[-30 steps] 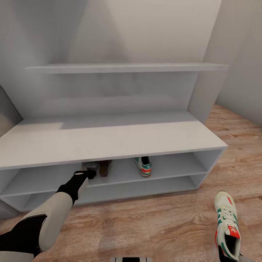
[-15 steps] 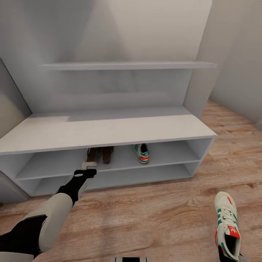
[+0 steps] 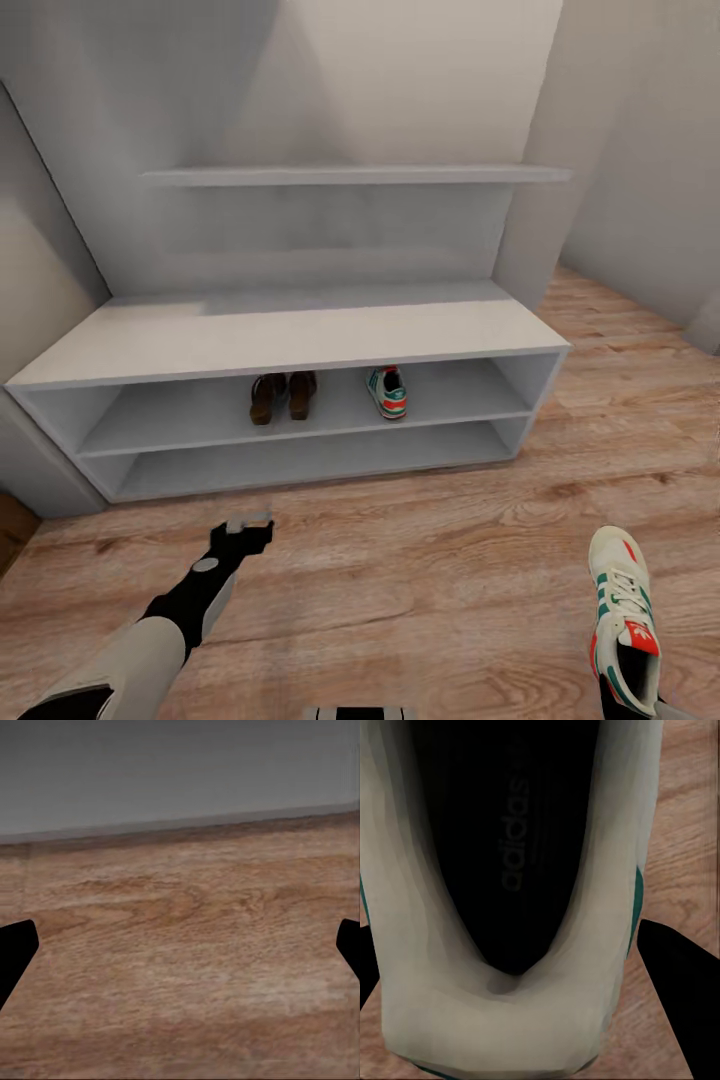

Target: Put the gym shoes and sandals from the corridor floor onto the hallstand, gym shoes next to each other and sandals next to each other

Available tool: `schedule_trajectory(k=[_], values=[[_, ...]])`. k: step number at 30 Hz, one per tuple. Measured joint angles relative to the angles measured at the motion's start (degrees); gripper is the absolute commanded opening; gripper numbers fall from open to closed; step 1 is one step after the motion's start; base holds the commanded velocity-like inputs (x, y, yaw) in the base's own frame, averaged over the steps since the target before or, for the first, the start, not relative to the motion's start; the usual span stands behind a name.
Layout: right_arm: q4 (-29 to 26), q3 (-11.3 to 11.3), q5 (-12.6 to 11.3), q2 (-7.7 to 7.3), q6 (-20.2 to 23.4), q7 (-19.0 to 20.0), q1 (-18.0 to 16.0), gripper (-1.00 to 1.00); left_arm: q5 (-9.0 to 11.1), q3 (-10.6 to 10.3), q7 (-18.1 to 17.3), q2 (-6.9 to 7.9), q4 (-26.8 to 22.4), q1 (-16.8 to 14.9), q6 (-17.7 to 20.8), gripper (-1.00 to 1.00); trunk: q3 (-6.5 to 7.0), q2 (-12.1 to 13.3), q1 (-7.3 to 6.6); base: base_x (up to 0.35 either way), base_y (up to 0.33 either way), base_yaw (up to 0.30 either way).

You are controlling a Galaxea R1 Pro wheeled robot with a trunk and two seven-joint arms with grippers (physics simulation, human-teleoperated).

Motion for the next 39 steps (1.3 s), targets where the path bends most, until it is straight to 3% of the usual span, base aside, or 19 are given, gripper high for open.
schedule_trajectory(k=[4, 11, 13, 16, 22, 23, 29, 39], values=[[0.0, 0.0, 0.0, 0.05, 0.0, 0.1, 0.0, -1.0, 0.0, 0.0, -5.3, 1.01, 0.0, 4.7, -4.0, 1.0, 0.0, 0.0, 0.0, -0.337, 0.0, 0.0], [0.0, 0.0, 0.0, 0.07, 0.0, 0.1, 0.0, -1.0, 0.6, 0.0, -8.8, 2.21, 0.6, 12.5, -11.4, 1.0, 0.0, 0.0, 0.0, -0.335, 0.0, 0.0], [0.0, 0.0, 0.0, 0.07, 0.0, 0.1, 0.0, -1.0, 0.8, 0.0, -10.2, 3.06, 0.7, 15.6, -13.9, 1.0, 0.0, 0.0, -0.01, -0.198, 0.0, 0.0], [0.0, -0.1, 0.0, 0.07, 0.0, 0.1, 0.0, -1.0, 1.8, 0.0, -13.5, 5.56, 0.8, 19.9, -18.5, 1.0, 0.01, 0.0, -0.03, -0.067, 0.0, 0.0], [0.1, -0.1, 0.0, 0.07, 0.0, 0.1, 0.0, -1.0, 7.0, 0.1, -21.6, 9.59, 0.8, 24.7, -22.0, 1.0, 0.01, 0.0, -0.04, -0.016, 0.0, 0.0], [0.1, -0.1, 0.0, 0.07, 0.0, 0.2, 0.0, -1.0, 12.6, 0.3, -26.1, 11.22, 0.9, 26.8, -23.7, 1.0, 0.0, 0.0, -0.04, -0.002, 0.0, 0.0], [0.0, 0.0, 0.1, 0.1, 0.0, 0.2, 0.0, -1.0, 16.0, 0.5, -27.3, 11.9, 1.6, 27.7, -24.2, 1.0, 0.01, 0.0, -0.04, 0.0, 0.0, 0.0], [0.1, 0.1, 0.1, 0.23, 0.0, 0.3, 0.0, -1.0, 16.5, 0.5, -27.2, 12.63, 1.7, 27.7, -24.3, 1.0, 0.01, 0.0, -0.04, 0.0, -0.105, 0.003]])
